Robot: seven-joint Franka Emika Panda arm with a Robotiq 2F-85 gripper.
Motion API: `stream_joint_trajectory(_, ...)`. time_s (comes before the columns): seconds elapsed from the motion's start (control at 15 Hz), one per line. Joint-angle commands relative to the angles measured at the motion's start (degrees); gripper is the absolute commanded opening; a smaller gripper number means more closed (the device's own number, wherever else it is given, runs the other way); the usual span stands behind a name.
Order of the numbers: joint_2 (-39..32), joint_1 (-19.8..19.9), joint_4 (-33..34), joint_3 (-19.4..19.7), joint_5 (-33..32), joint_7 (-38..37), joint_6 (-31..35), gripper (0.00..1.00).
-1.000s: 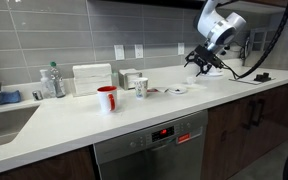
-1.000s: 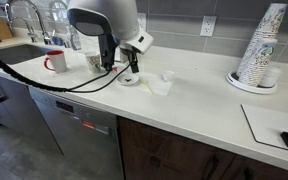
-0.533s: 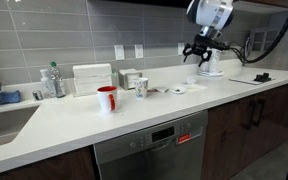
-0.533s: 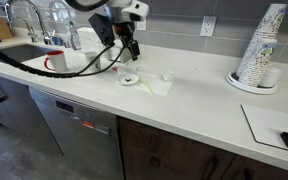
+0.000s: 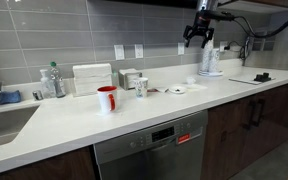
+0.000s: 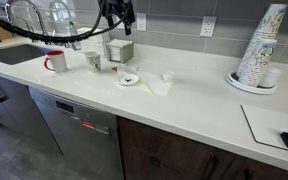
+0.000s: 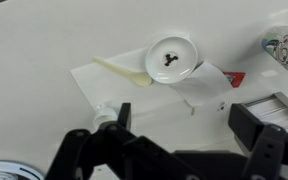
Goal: Remove the spoon from the styrofoam cup and place it on the table near the styrofoam lid
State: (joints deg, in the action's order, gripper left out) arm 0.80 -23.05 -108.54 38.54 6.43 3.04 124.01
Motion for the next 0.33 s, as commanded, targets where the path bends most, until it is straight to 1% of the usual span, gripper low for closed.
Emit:
stream_joint_trajectory(0.0, -0.41, 11.53, 0.15, -11.20, 0.25, 0.20, -0.14, 1.00)
stream_joint_trajectory(0.13, -1.16, 12.65, 0.11, -11.92, 0.04, 0.04, -0.04, 1.00)
stream_joint_trajectory(0.27, -1.51, 12.77, 0.10, -12.04, -0.07, -0.03, 0.04, 1.00)
